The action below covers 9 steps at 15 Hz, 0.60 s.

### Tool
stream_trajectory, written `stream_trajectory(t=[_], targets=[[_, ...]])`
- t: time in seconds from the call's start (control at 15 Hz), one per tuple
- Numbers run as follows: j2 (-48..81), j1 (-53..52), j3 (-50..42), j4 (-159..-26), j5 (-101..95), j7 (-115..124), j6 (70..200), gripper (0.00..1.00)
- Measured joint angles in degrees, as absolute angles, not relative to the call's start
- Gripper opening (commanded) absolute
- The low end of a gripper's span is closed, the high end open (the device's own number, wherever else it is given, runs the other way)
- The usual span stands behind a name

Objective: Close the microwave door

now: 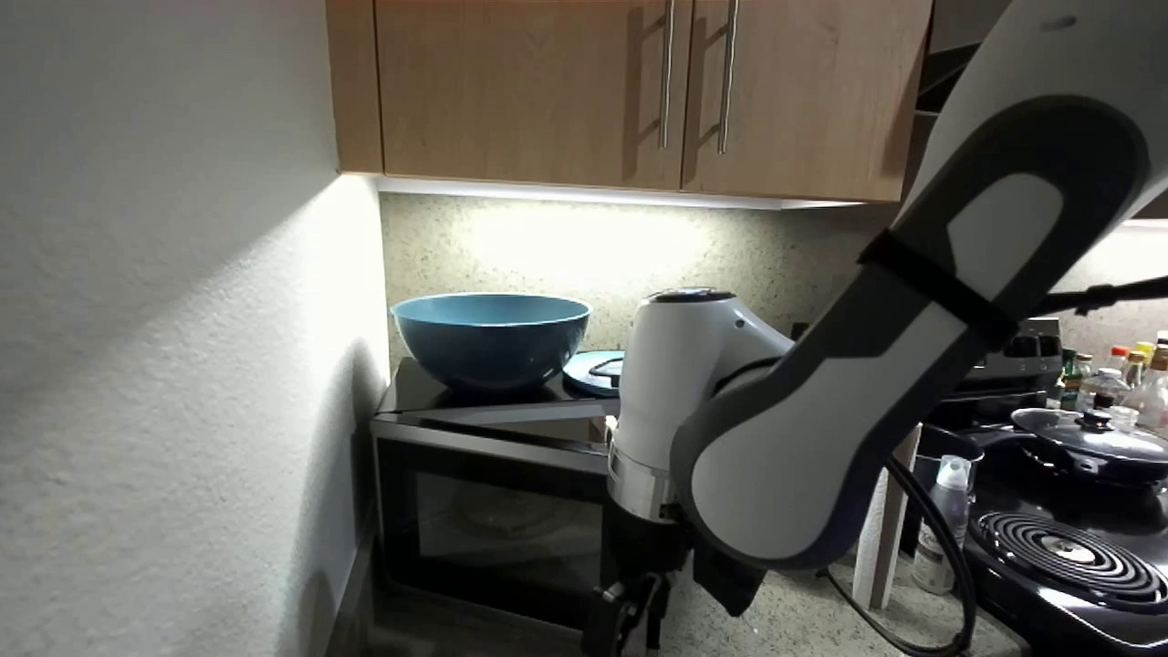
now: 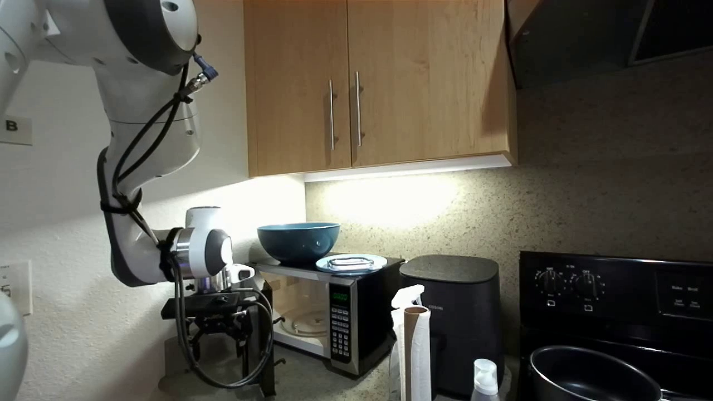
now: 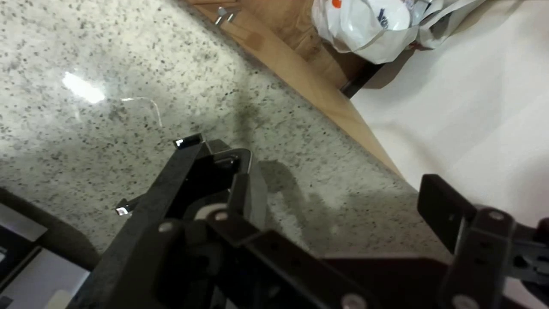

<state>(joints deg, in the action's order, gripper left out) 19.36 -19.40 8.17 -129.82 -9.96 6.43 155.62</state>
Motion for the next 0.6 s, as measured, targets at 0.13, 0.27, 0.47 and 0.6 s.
stream_trajectory(t=[0.13,0.27,0.47,0.6], targets=[[19.3,-21.1,4.9,-129.9,-15.7,11.6,157.7,1.0],[18.8,-23.3,1.1,-129.6,-22.2,16.9,160.6,1.0],[17.5,-28.1,-5.8,-128.3,-33.7,26.4,165.9,1.0],[17.1,-32.4,-11.5,-126.2,-42.8,34.6,169.0,1.0]])
